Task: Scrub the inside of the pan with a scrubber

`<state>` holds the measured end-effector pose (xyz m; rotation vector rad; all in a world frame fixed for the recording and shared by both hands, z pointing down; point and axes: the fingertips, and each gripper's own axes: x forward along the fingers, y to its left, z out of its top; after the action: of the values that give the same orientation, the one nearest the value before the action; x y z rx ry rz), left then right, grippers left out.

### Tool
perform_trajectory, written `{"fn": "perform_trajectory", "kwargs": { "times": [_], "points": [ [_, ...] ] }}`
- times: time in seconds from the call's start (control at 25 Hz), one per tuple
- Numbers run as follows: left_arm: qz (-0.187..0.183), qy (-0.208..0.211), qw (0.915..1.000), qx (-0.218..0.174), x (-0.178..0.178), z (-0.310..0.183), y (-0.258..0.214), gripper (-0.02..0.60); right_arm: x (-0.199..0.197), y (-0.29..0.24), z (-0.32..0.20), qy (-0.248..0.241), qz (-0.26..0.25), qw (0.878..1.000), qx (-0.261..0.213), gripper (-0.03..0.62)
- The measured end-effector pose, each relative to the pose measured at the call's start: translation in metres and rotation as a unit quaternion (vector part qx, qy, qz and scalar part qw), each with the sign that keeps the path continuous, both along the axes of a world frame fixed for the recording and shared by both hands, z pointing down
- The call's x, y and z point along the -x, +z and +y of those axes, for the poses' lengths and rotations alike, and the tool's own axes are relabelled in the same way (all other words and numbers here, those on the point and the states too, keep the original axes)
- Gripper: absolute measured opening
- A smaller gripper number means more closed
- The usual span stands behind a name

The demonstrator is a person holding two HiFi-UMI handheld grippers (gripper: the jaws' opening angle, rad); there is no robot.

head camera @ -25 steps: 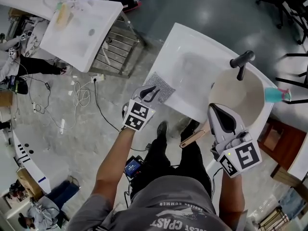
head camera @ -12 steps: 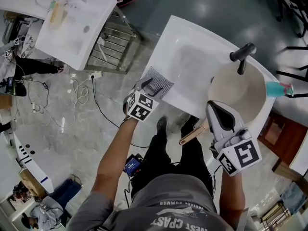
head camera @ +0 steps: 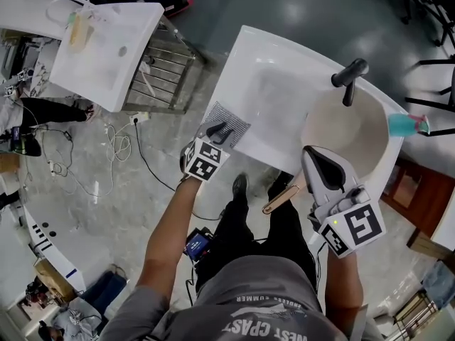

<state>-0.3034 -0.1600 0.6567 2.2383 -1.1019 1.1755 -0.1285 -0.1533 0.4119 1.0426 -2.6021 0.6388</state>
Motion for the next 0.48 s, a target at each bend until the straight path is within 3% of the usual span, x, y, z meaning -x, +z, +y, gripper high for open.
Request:
{"fn": "perform_trajectory", "kwargs": {
  "times": [0.16, 0.32, 0.48],
  "points": [
    [0.000, -0.007, 1.0000, -0.006, -0.001, 0.001, -0.002, 0.011, -0.008, -0.003, 0.001, 0.011, -0.001, 1.000, -0.002, 0.002],
    [0.000, -0.017, 0.9998, -0.007, -0.001, 0.001, -0.002, 0.006, -0.021, -0.003, 0.002, 0.022, -0.001, 1.000, -0.005, 0.002],
    [0.000, 0.000, 0.9999, -0.013, -0.012, 0.002, -0.012, 0.005, -0.042, -0.006, 0.002, 0.047, -0.003, 0.999, -0.011, 0.002]
  ]
}}
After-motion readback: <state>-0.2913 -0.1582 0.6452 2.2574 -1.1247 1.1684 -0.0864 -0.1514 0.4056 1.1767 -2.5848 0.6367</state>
